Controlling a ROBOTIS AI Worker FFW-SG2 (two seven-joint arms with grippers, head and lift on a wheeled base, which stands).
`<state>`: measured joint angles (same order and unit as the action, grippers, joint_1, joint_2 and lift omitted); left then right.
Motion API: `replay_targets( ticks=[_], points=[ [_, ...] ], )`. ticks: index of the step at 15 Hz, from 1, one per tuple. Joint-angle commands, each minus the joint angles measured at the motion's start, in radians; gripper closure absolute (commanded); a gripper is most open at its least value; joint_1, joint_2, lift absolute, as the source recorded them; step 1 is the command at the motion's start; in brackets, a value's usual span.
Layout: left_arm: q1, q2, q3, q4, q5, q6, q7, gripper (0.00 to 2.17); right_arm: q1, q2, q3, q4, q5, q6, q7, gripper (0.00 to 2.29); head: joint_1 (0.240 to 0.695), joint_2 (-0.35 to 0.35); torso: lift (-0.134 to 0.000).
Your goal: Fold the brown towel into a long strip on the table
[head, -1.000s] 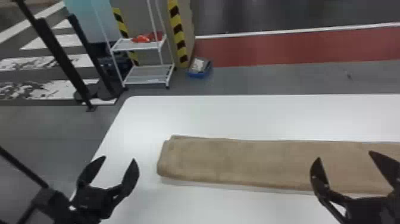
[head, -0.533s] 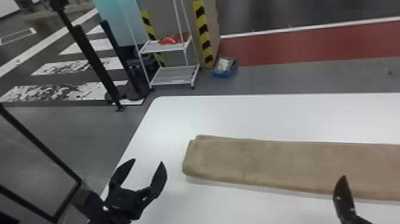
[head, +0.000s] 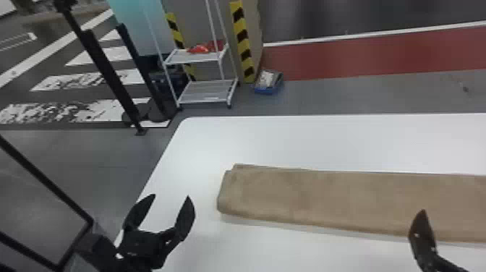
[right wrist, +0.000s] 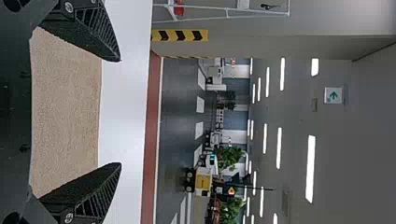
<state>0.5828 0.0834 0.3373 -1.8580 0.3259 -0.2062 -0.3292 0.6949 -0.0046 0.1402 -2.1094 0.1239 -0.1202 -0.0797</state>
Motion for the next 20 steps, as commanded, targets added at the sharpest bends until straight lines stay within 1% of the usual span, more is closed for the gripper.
replay_targets(
  ticks=[1, 20],
  points=[
    [0.000, -0.005, 0.000, -0.001, -0.001, 0.000, 0.001, 0.03, -0.002, 0.005, -0.001, -0.001, -0.009, 0.006, 0.000, 0.09, 0.695, 0.297, -0.121],
    [0.000, -0.008, -0.001, -0.001, -0.004, 0.003, -0.002, 0.04, 0.008, 0.005, 0.021, -0.026, -0.010, 0.021, 0.001, 0.10, 0.695, 0.308, -0.121]
  ],
)
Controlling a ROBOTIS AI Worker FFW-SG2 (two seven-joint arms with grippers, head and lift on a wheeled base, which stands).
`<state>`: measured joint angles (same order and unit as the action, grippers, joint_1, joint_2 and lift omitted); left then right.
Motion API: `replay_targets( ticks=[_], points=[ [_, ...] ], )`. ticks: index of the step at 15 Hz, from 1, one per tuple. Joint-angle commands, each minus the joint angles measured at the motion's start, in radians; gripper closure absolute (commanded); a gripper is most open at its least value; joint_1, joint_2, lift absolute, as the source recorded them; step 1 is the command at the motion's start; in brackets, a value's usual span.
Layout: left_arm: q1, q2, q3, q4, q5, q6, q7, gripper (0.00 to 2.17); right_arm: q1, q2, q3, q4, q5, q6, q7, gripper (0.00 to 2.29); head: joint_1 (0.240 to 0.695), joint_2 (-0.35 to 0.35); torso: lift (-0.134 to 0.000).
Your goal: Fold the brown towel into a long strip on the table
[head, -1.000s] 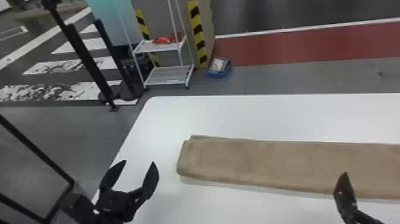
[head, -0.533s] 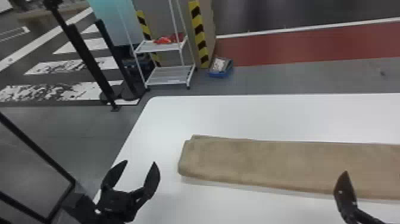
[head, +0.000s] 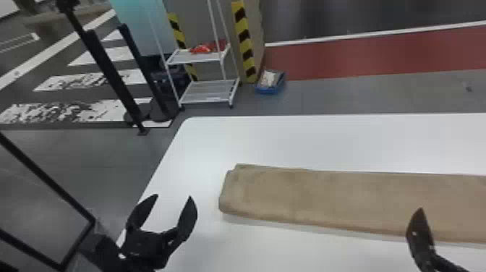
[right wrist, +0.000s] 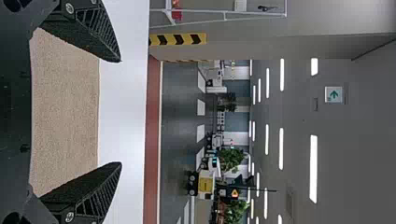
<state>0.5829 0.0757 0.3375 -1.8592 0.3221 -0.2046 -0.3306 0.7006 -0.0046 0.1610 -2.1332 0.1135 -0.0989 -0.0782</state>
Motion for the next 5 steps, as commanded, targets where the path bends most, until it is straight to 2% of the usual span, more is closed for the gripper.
replay_targets(
  ticks=[1, 5],
  points=[
    [0.000, -0.001, -0.002, 0.000, 0.000, -0.002, -0.001, 0.04, 0.002, 0.006, 0.000, -0.002, 0.000, 0.000, 0.000, 0.10, 0.695, 0.308, -0.121],
    [0.002, -0.002, -0.002, -0.003, -0.002, 0.001, -0.001, 0.04, 0.008, 0.006, 0.000, -0.010, 0.000, 0.000, 0.000, 0.10, 0.695, 0.306, -0.120]
  ],
)
